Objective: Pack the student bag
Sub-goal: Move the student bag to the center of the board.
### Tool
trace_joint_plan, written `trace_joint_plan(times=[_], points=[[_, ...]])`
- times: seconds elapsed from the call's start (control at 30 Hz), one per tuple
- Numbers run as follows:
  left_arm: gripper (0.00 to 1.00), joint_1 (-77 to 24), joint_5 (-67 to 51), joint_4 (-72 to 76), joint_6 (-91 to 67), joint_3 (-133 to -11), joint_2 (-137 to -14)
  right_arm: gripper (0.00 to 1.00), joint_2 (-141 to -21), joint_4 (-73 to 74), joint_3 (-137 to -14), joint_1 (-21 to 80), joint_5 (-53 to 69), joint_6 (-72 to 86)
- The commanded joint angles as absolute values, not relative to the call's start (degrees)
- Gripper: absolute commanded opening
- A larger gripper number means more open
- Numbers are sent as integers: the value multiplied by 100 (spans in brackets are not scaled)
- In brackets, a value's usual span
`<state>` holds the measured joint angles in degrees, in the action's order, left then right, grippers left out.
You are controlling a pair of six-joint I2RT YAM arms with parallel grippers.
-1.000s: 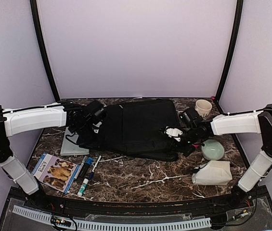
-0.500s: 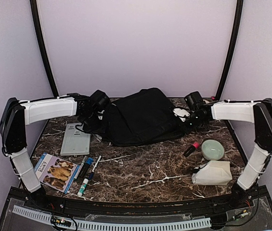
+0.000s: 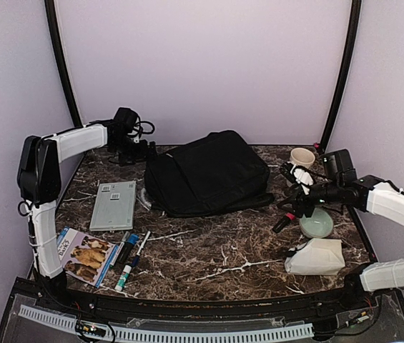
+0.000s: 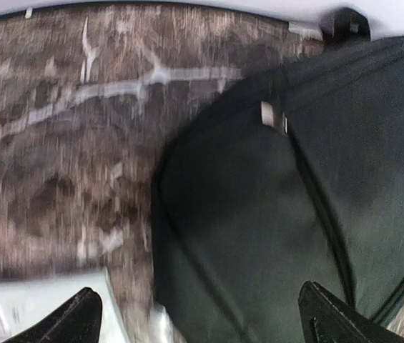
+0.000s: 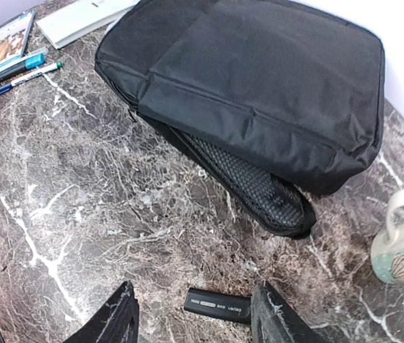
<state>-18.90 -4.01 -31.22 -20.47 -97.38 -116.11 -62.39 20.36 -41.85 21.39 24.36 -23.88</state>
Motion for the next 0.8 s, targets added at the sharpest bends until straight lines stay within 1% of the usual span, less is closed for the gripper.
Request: trace_joint_plan(times=[0.0,0.17,0.27,0.37,0.43,0.57,0.77], points=[[98,-1656,-968,-2866,-1897,-10746,-12475,54,-6419,1624,-4041,2029,2955,-2416],[96,-1466,-1362,-2993,-1664,-12025,-13479,56,-6451,1624,-3985,2023,2983,-2479],[95,-1449,-1664,-2969,-1599,-12414,-13870,57,-6420,1574,-3934,2007,2900,-2505],[91,-1456,-2403,-2885,-1609,-12351,-14047,57,-6436,1559,-3922,1998,2856,-2527],[87,-1478,-2689,-2947,-1606,-12223,-14052,58,-6483,1544,-3913,1994,2792,-2545],[83,-1606,-2543,-3666,-1246,-12145,-13845,58,-6673,1485,-3909,1994,2685,-2590],[77,-2060,-1959,-4077,-1027,-11030,-13053,56,-6940,1197,-3980,2000,2149,-2505]])
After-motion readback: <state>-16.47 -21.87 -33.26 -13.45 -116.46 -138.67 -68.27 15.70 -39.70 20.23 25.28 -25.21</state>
